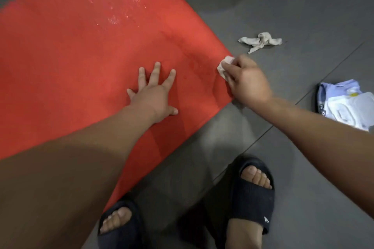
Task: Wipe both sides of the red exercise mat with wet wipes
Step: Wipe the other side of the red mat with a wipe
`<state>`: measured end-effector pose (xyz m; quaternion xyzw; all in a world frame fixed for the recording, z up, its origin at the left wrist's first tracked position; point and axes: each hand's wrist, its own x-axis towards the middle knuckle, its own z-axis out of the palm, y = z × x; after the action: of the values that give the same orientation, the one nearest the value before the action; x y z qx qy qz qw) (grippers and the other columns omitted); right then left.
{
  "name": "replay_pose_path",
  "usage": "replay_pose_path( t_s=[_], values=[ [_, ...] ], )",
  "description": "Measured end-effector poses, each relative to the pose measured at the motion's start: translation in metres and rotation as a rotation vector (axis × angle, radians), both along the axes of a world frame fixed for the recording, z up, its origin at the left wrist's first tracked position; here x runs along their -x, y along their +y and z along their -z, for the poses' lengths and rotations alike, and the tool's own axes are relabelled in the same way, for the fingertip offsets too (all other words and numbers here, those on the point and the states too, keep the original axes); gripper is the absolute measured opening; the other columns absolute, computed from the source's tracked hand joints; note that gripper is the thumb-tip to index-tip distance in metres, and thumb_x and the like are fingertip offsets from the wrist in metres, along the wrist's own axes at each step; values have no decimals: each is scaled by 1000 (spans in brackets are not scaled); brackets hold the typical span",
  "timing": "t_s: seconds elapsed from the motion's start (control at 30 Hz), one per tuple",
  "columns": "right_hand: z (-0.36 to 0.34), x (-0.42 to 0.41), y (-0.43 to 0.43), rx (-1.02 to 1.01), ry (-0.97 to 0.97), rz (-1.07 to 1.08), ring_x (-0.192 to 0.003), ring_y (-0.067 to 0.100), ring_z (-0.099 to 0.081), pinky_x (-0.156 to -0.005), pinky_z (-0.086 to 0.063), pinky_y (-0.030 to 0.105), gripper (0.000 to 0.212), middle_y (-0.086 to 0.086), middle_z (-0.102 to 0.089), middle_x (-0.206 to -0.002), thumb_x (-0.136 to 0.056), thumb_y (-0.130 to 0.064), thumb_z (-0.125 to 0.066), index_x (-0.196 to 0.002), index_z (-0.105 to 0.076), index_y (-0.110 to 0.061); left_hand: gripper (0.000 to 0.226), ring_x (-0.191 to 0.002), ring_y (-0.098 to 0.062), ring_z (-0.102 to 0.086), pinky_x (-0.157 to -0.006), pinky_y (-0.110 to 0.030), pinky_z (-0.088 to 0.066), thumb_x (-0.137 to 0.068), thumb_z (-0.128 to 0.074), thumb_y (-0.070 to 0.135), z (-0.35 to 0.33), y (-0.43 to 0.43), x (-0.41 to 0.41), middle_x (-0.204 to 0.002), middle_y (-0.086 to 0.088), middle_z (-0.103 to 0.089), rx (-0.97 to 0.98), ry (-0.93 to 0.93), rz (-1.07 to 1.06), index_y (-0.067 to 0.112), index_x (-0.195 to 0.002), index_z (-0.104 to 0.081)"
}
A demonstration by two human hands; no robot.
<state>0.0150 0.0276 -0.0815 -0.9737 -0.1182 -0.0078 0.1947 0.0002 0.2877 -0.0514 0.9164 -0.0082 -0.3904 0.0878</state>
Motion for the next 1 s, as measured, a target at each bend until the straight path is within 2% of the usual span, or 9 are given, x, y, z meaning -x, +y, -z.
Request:
replay_pose_path(
  t_s=[0.13, 0.23, 0.37, 0.47, 0.53, 0.6, 0.77, 0.83, 1.0],
  values=[
    [1, 31, 34, -105, 69, -96, -68, 13, -48, -63, -44, 43, 25, 9, -55, -77, -103, -26, -51, -92, -60, -6, 117, -150, -34, 29, -112, -78, -14, -81, -80, 49, 0, -3, -1, -160, 13, 38, -31, 12, -2, 53, -155, 11],
    [-6, 44, 26, -11, 133, -439, -97, 16, -51, -80, -44, 31, 22, 2, -57, -107, -102, -16, -45, -117, -62, -17, 116, -150, -34, 29, -112, -78, -14, -82, -79, 48, 0, -5, 0, -160, 13, 37, -38, 13, 4, 52, -155, 11],
    [-8, 0, 3, 26, 20, -77, -82, 32, -62, -68, -45, 31, 20, 13, -58, -92, -98, -20, -57, -106, -70, -8, 115, -150, -34, 29, -112, -78, -14, -83, -79, 47, 1, -6, 0, -160, 14, 37, -47, 20, -1, 53, -155, 11],
    [-8, 7, 23, -16, 4, 65, -70, 24, -58, -63, -46, 36, 21, 5, -59, -80, -100, -27, -53, -94, -70, -16, 115, -150, -33, 30, -113, -77, -13, -83, -79, 48, 1, -6, -1, -159, 15, 38, -48, 21, -8, 54, -154, 12],
    [-8, 32, 36, -96, 142, -156, -84, 14, -58, -74, -44, 31, 16, -1, -63, -93, -100, -21, -52, -102, -67, -20, 116, -150, -33, 30, -113, -77, -13, -83, -79, 48, 2, -5, -1, -159, 15, 39, -49, 20, -7, 54, -154, 13],
    [-9, 44, 32, 43, 174, -412, -103, 20, -53, -82, -41, 31, 30, 4, -57, -117, -100, -15, -46, -127, -60, -17, 116, -150, -33, 30, -113, -77, -13, -83, -78, 49, 3, -5, 0, -159, 14, 39, -50, 16, 1, 53, -154, 13],
    [-2, 0, -11, 36, 27, 82, -68, 34, -57, -58, -47, 38, 31, 18, -57, -87, -102, -27, -48, -107, -67, -3, 116, -149, -33, 31, -113, -77, -12, -84, -78, 47, 4, -6, 0, -158, 14, 40, -52, 25, -8, 54, -154, 13],
    [1, 5, -7, 55, 3, 150, -68, 37, -59, -60, -47, 38, 22, 19, -58, -86, -99, -19, -54, -105, -68, -3, 116, -149, -33, 31, -112, -77, -12, -84, -79, 47, 5, -6, -1, -158, 15, 41, -54, 25, -10, 54, -154, 13],
    [-5, 38, -2, -10, 93, -315, -78, 36, -59, -71, -50, 37, 43, 19, -60, -92, -107, -29, -35, -112, -66, 1, 116, -149, -34, 32, -112, -78, -12, -84, -78, 48, 6, -6, 1, -157, 14, 41, -59, 25, 2, 53, -154, 15]
  ],
)
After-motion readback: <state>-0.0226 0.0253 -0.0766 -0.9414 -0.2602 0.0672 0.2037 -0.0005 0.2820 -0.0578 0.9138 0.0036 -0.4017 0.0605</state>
